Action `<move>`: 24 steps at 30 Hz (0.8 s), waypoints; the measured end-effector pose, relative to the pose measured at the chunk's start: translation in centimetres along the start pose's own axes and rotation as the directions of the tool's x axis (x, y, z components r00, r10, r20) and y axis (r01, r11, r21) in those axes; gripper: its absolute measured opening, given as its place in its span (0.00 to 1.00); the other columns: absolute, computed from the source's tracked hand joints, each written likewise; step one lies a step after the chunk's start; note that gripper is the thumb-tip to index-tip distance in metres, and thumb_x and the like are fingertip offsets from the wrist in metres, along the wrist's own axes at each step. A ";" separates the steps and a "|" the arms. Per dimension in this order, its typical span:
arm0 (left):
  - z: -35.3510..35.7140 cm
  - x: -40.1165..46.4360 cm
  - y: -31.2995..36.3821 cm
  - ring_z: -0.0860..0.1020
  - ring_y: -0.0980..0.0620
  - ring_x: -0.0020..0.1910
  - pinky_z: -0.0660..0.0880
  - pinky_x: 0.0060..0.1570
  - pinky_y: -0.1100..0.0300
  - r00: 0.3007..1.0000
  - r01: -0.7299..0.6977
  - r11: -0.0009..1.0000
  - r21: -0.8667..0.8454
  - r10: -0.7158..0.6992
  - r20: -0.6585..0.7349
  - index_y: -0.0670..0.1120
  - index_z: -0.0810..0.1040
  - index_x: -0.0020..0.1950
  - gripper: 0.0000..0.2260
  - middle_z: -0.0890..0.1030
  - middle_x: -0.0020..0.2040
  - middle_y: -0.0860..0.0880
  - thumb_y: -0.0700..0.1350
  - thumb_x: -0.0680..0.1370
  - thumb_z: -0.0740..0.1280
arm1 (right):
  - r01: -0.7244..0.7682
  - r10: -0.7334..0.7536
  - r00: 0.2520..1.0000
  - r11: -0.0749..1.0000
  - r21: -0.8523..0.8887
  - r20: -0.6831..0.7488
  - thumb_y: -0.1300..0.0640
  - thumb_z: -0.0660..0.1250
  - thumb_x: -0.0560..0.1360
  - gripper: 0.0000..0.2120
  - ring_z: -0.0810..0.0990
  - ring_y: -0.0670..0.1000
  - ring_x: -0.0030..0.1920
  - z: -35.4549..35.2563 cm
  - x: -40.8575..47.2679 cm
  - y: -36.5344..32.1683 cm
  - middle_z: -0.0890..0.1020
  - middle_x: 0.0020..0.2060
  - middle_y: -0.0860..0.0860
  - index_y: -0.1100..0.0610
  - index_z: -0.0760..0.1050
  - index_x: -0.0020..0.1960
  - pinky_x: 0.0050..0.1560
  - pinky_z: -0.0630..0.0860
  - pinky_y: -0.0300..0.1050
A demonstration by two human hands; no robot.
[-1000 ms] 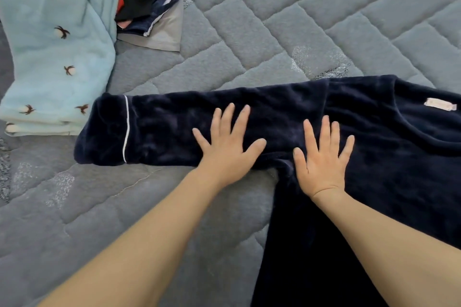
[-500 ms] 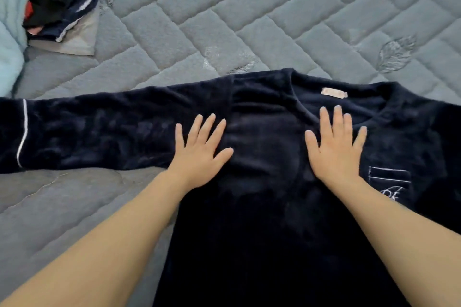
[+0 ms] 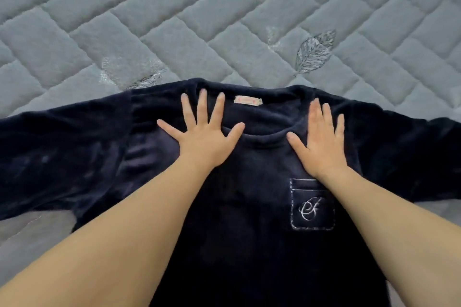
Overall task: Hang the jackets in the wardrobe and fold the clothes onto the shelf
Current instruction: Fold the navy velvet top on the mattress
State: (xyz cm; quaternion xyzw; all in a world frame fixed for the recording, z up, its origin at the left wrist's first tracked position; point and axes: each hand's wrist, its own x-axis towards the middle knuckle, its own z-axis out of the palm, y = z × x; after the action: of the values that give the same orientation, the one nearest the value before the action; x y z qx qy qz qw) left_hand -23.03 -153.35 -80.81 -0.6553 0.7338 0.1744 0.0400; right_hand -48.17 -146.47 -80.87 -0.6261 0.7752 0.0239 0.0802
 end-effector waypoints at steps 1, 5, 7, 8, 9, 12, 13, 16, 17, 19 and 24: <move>0.3 0.9 0.2 0.25 0.46 0.74 0.26 0.55 0.23 0.998 0.044 0.999 0.003 -0.044 -0.032 0.66 0.34 0.76 0.35 0.34 0.79 0.57 0.76 0.73 0.40 | 0.014 -0.014 1.000 1.000 0.012 -0.001 0.31 0.42 0.75 0.43 0.40 0.52 0.79 -0.1 0.8 0.3 0.44 0.80 0.51 0.57 0.39 0.80 0.77 0.36 0.58; 0.9 1.0 0.5 0.31 0.43 0.77 0.32 0.58 0.20 0.987 0.055 0.995 0.088 -0.041 -0.157 0.64 0.36 0.78 0.33 0.41 0.81 0.53 0.73 0.76 0.40 | -0.064 0.063 0.998 0.996 0.069 0.015 0.29 0.39 0.74 0.42 0.38 0.50 0.79 -0.2 3.7 0.4 0.42 0.80 0.50 0.51 0.39 0.80 0.76 0.33 0.57; 0.8 0.9 0.4 0.33 0.42 0.78 0.36 0.60 0.19 0.986 0.051 0.992 0.115 -0.031 -0.166 0.61 0.37 0.79 0.34 0.43 0.81 0.51 0.72 0.76 0.42 | -0.118 0.115 0.993 0.989 0.093 0.035 0.29 0.37 0.73 0.41 0.37 0.52 0.78 -0.8 6.0 0.2 0.42 0.80 0.51 0.47 0.41 0.80 0.75 0.32 0.59; 0.7 1.1 0.4 0.34 0.41 0.78 0.37 0.60 0.19 0.987 0.045 0.991 0.124 -0.025 -0.159 0.60 0.38 0.79 0.35 0.43 0.81 0.50 0.71 0.76 0.43 | -0.127 0.124 0.991 0.988 0.088 0.045 0.29 0.37 0.73 0.40 0.36 0.53 0.78 -1.1 7.1 0.2 0.41 0.80 0.51 0.45 0.42 0.80 0.75 0.33 0.60; 0.6 1.3 0.3 0.35 0.41 0.78 0.38 0.61 0.19 0.987 0.036 0.991 0.129 -0.015 -0.158 0.59 0.39 0.80 0.35 0.44 0.81 0.49 0.71 0.76 0.44 | -0.130 0.127 0.991 0.989 0.070 0.048 0.29 0.37 0.73 0.39 0.36 0.54 0.78 -1.2 7.7 0.1 0.40 0.80 0.52 0.44 0.42 0.80 0.75 0.33 0.61; 0.4 2.3 0.2 0.37 0.40 0.79 0.38 0.63 0.20 0.984 -0.002 0.989 0.146 0.028 -0.175 0.57 0.42 0.81 0.36 0.45 0.81 0.47 0.70 0.76 0.46 | -0.110 0.110 0.994 0.994 0.028 -0.009 0.31 0.39 0.75 0.35 0.38 0.56 0.79 -0.9 8.1 0.1 0.42 0.80 0.53 0.42 0.45 0.79 0.75 0.34 0.62; 0.2 2.8 0.3 0.38 0.39 0.79 0.38 0.64 0.20 0.983 -0.014 0.988 0.151 0.042 -0.178 0.56 0.44 0.81 0.36 0.45 0.81 0.47 0.69 0.76 0.46 | -0.094 0.097 0.994 0.995 0.039 -0.055 0.32 0.43 0.77 0.33 0.41 0.56 0.79 -0.8 7.9 0.0 0.46 0.80 0.53 0.43 0.50 0.79 0.75 0.35 0.62; -0.5 4.2 0.2 0.41 0.39 0.79 0.37 0.67 0.24 0.977 -0.040 0.989 0.144 0.069 -0.200 0.56 0.52 0.80 0.33 0.50 0.81 0.48 0.69 0.77 0.47 | 0.070 -0.030 0.960 0.989 0.133 -0.279 0.45 0.56 0.79 0.23 0.62 0.59 0.75 -1.0 7.4 -0.4 0.68 0.72 0.55 0.54 0.70 0.70 0.76 0.49 0.61; -0.8 4.7 0.1 0.42 0.40 0.79 0.36 0.68 0.26 0.972 -0.056 0.991 0.124 0.083 -0.218 0.57 0.55 0.79 0.32 0.52 0.81 0.49 0.69 0.78 0.47 | 0.144 -0.087 0.929 0.980 0.137 -0.359 0.49 0.59 0.78 0.20 0.70 0.60 0.69 -1.0 7.5 -0.4 0.74 0.66 0.57 0.58 0.74 0.64 0.73 0.56 0.60; -1.1 5.8 0.0 0.46 0.42 0.79 0.34 0.70 0.31 0.961 -0.094 0.994 0.049 0.103 -0.256 0.59 0.61 0.75 0.27 0.56 0.79 0.50 0.67 0.78 0.49 | 0.227 -0.159 0.881 0.969 0.101 -0.445 0.52 0.60 0.75 0.16 0.75 0.62 0.56 -1.0 7.9 -0.2 0.78 0.55 0.59 0.62 0.76 0.56 0.64 0.64 0.55; -4.3 8.4 -1.0 0.55 0.47 0.74 0.43 0.75 0.45 0.997 -0.074 0.932 -0.354 0.074 -0.014 0.68 0.70 0.65 0.28 0.63 0.73 0.54 0.51 0.67 0.55 | 0.154 -0.137 0.918 0.988 0.016 -0.371 0.51 0.58 0.78 0.18 0.73 0.64 0.51 -1.5 7.5 -0.7 0.75 0.51 0.63 0.63 0.74 0.59 0.53 0.65 0.58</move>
State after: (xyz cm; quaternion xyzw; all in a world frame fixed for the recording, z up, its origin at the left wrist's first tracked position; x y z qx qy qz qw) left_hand -22.50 -162.69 -79.34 -0.6236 0.7146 0.3053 -0.0854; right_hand -49.18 -154.10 -80.53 -0.6732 0.7282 -0.1175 -0.0514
